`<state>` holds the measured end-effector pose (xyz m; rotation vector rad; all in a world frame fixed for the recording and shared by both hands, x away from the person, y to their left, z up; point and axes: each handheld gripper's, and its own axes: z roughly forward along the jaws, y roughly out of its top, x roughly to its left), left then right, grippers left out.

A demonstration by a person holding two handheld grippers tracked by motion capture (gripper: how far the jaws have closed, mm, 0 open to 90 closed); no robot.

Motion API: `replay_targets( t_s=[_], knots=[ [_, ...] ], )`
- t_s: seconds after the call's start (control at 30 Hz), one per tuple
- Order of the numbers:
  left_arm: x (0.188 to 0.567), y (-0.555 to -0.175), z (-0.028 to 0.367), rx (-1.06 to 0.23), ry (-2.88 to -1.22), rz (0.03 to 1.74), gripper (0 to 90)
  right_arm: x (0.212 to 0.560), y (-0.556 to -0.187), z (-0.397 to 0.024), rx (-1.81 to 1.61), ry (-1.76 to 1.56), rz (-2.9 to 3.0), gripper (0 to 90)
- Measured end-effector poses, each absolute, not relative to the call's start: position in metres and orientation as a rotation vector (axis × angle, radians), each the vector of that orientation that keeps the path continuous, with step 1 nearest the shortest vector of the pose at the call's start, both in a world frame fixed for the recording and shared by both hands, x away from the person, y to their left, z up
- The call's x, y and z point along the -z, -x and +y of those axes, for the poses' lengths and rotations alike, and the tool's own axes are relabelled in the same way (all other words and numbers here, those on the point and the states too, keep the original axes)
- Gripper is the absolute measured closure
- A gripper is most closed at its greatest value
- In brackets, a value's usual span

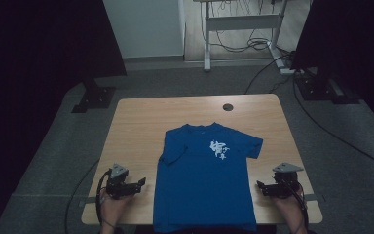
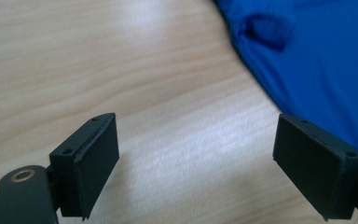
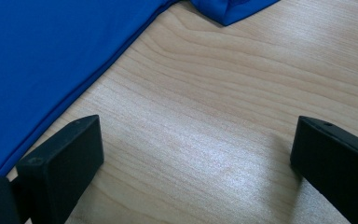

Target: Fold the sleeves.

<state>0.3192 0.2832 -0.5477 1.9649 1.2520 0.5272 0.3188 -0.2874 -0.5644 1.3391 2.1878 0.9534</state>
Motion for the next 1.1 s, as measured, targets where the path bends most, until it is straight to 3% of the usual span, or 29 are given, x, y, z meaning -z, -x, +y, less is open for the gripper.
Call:
replay_targets(
  t_s=[1.1],
  knots=[
    [0.5551, -0.3218, 0.2769, -0.561, -2.054, 1.251, 5.2, 0.5553, -0.3267, -0.2844, -0.979, -1.352, 2.146, 6.4]
  ],
)
